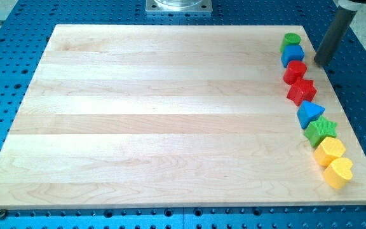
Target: Push the cube to the left
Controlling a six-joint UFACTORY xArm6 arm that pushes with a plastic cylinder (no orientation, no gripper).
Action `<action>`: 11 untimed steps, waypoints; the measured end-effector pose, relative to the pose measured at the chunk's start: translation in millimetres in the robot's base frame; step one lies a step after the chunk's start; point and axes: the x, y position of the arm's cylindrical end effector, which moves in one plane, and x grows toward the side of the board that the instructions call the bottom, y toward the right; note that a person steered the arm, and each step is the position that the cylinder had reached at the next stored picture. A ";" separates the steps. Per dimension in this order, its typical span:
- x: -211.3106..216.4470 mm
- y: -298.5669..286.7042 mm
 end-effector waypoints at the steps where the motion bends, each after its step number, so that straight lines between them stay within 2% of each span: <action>1: 0.0 -11.6; 3: -0.1 -69.7; 5: -0.4 -85.4; 7: -21.2 -98.8; 9: -38.6 -156.8; 11: -44.2 -156.7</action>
